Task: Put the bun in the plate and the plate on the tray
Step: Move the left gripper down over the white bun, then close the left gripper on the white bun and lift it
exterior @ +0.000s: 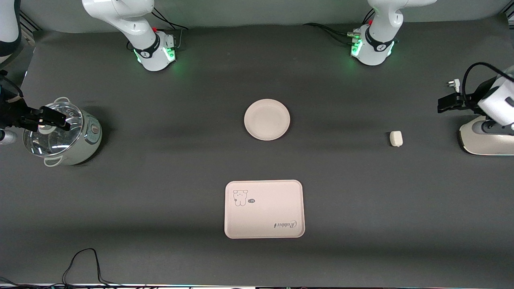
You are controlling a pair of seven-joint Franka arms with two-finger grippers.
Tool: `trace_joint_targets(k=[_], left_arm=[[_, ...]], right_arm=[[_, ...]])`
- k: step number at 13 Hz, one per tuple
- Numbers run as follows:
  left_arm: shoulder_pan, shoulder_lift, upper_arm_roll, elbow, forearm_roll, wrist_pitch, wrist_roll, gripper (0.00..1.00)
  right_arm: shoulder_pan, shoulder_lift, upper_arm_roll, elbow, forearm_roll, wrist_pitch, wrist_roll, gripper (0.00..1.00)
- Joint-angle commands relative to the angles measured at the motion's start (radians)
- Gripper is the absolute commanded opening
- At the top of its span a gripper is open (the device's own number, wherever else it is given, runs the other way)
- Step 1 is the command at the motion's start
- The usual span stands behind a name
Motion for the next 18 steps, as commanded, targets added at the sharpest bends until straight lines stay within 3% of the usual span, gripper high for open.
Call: trace_joint_targets(k=[1, 6, 8, 12, 15, 18], left_arm=[[-0.001, 0.006, 0.010, -0.130, 0.001, 0.141, -0.009, 1.00], [0.004, 0.040, 0.010, -0.439, 0.016, 0.550, -0.007, 1.00], [0.005, 0.084, 0.010, -0.478, 0.018, 0.638, -0.009, 1.00], [0.010, 0.150, 0.012, -0.511, 0.018, 0.690, -0.009, 1.00], [0.038, 0.197, 0.012, -0.600, 0.018, 0.850, -0.001, 1.00], [0.064, 0.253, 0.010, -0.634, 0.018, 0.924, 0.005, 0.99]], right_arm=[[0.010, 0.003, -0.006, 0.011, -0.022, -0.011, -0.017, 1.00], [0.010, 0.003, -0.006, 0.011, -0.024, -0.013, -0.017, 1.00], [0.010, 0.003, -0.006, 0.011, -0.022, -0.013, -0.017, 1.00], [0.010, 0.000, -0.006, 0.010, -0.024, -0.013, -0.017, 1.00], [0.010, -0.003, -0.008, 0.008, -0.024, -0.013, -0.018, 1.00], [0.010, -0.009, -0.006, 0.010, -0.024, -0.015, -0.018, 1.00]])
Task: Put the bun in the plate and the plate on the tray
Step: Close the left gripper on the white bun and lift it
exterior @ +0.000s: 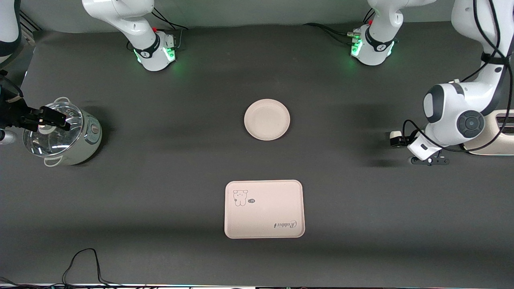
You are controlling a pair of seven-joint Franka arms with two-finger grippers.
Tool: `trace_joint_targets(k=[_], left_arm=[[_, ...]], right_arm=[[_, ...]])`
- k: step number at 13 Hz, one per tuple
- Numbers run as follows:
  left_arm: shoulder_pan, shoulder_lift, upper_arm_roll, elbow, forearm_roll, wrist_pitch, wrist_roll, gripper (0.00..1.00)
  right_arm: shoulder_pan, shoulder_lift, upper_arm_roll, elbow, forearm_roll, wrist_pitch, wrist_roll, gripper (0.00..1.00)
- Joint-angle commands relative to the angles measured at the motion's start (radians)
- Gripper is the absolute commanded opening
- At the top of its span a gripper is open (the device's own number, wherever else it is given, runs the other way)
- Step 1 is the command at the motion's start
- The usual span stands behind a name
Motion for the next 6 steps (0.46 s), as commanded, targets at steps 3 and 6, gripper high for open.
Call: trace_joint_targets(k=[3, 6], left_arm=[[0.010, 0.030, -0.005, -0.030, 0.011, 0.040, 0.002, 0.97], [0.010, 0.029, -0.005, -0.053, 0.011, 0.055, -0.001, 0.70]], right_arm=[[0.008, -0.013, -0.009, 0.011, -0.024, -0.014, -0.020, 1.00], [0.010, -0.012, -0.009, 0.008, -0.022, -0.025, -0.017, 1.00]])
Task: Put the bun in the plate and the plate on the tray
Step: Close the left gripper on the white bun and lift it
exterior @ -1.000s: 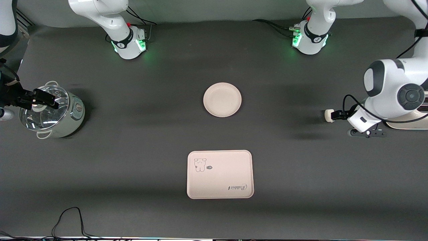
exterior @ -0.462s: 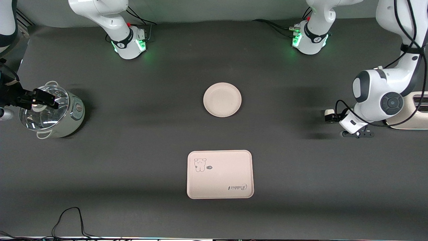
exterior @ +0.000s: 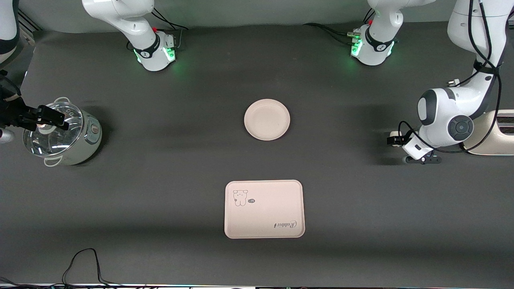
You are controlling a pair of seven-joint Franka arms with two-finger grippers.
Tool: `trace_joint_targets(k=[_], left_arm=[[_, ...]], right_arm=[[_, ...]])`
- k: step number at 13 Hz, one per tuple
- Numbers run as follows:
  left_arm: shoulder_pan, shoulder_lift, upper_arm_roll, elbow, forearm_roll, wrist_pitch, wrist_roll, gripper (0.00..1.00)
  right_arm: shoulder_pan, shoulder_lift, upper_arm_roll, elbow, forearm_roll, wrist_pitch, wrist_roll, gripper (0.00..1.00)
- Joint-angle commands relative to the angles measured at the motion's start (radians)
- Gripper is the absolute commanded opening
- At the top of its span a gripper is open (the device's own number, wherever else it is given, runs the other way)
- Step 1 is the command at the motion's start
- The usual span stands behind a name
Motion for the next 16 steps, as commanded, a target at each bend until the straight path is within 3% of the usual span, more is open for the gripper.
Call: trace_joint_targets(k=[1, 5, 7, 10, 16], left_arm=[[0.003, -0.018, -0.003, -0.034, 0.008, 0.030, -0.002, 0.60], [0.002, -0.030, -0.004, -0.034, 0.007, 0.022, -0.014, 0.34], [0.002, -0.065, -0.004, -0.019, 0.007, -0.019, -0.012, 0.34], [0.002, -0.157, -0.004, 0.085, -0.002, -0.236, 0.000, 0.34], [0.020, -0.186, -0.004, 0.645, -0.005, -0.853, 0.109, 0.35]], right_arm=[[0.010, -0.006, -0.008, 0.003, -0.022, -0.021, -0.017, 1.00], [0.010, 0.002, -0.008, 0.000, -0.022, -0.018, -0.018, 1.00], [0.009, 0.002, -0.008, -0.001, -0.022, -0.018, -0.017, 1.00], [0.010, 0.003, -0.008, 0.000, -0.022, -0.018, -0.017, 1.00], [0.009, 0.002, -0.008, 0.002, -0.022, -0.019, -0.018, 1.00]])
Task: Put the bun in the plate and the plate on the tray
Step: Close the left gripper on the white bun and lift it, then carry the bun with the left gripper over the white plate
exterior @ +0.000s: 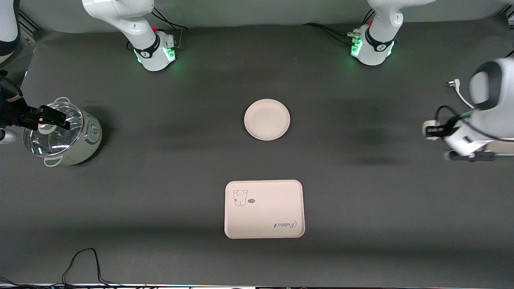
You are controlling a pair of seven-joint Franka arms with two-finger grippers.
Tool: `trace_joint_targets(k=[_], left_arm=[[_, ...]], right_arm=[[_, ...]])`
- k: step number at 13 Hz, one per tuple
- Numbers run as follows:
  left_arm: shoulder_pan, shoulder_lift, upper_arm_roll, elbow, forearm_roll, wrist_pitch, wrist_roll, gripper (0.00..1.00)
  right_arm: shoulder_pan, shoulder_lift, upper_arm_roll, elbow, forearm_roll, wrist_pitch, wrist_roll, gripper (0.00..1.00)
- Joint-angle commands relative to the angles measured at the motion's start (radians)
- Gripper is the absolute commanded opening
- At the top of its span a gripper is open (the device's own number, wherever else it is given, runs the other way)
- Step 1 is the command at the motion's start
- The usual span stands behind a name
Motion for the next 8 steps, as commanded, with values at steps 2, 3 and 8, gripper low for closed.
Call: trace_joint_targets(k=[2, 3, 8], left_arm=[[0.014, 0.028, -0.004, 0.299, -0.004, -0.302, 0.055, 0.35], [0.012, 0.027, -0.004, 0.325, -0.004, -0.340, 0.053, 0.35], [-0.049, 0.028, -0.079, 0.355, -0.040, -0.356, -0.132, 0.36]], right_arm=[[0.009, -0.005, -0.008, 0.003, -0.022, -0.011, -0.018, 1.00], [0.009, -0.005, -0.008, 0.003, -0.022, -0.011, -0.017, 1.00], [0.007, -0.005, -0.008, 0.001, -0.022, -0.011, -0.018, 1.00]])
